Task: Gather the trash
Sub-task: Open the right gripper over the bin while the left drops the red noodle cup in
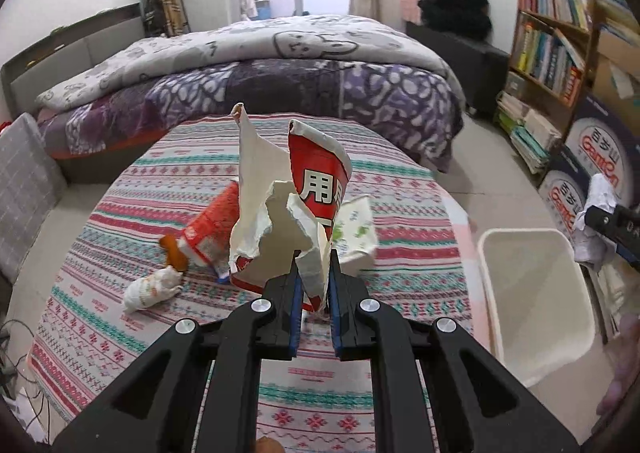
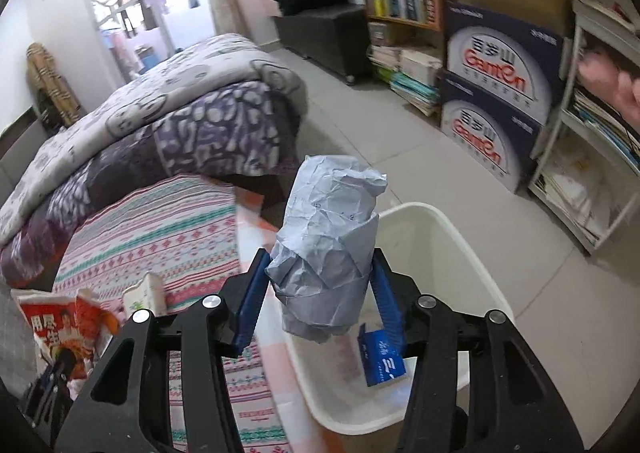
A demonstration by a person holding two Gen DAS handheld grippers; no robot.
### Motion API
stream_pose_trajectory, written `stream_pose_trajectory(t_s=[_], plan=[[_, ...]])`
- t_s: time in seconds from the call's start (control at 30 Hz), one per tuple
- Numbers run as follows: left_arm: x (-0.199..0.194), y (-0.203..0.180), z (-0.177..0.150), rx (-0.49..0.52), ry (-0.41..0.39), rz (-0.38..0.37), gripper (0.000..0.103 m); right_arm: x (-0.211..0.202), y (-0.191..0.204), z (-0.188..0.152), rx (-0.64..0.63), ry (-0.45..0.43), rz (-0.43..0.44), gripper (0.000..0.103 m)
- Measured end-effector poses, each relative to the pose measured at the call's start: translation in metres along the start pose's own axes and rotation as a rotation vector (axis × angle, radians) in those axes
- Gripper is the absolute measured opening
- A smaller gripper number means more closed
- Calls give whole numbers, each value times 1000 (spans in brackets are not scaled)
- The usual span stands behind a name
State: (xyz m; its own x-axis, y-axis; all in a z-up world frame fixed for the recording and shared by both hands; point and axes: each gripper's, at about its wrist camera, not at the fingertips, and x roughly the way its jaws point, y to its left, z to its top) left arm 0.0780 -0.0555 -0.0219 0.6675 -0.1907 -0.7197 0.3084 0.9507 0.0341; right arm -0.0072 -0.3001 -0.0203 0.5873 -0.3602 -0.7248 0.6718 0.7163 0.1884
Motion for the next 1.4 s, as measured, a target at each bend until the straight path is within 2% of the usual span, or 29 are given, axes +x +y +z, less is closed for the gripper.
stream_pose_trajectory(t_s=[0.07, 0.37, 0.67, 0.93, 1.13, 1.2, 1.27, 1.4], plan=[[2, -8, -1, 13, 9, -18, 11, 0, -8, 2, 15, -6, -18, 65], [9, -46, -5, 56, 34, -85, 11, -3, -40, 10, 69, -27, -74, 90], [12, -99, -12, 132, 63, -224, 12, -9, -76, 20, 159, -49, -88, 93], [18, -143, -14, 160, 119, -412, 13, -10, -107, 28, 264, -43, -76, 93], [26, -156, -11, 124, 194, -569, 14, -11, -110, 30, 289, -48, -64, 93], [31, -157, -11, 109, 227, -622, 24, -10, -107, 30, 283, -47, -59, 93], [34, -155, -11, 85, 242, -647, 64, -10, -104, 30, 279, -45, -55, 93], [34, -146, -9, 68, 240, -638, 67, -8, -97, 30, 277, -35, -41, 93]])
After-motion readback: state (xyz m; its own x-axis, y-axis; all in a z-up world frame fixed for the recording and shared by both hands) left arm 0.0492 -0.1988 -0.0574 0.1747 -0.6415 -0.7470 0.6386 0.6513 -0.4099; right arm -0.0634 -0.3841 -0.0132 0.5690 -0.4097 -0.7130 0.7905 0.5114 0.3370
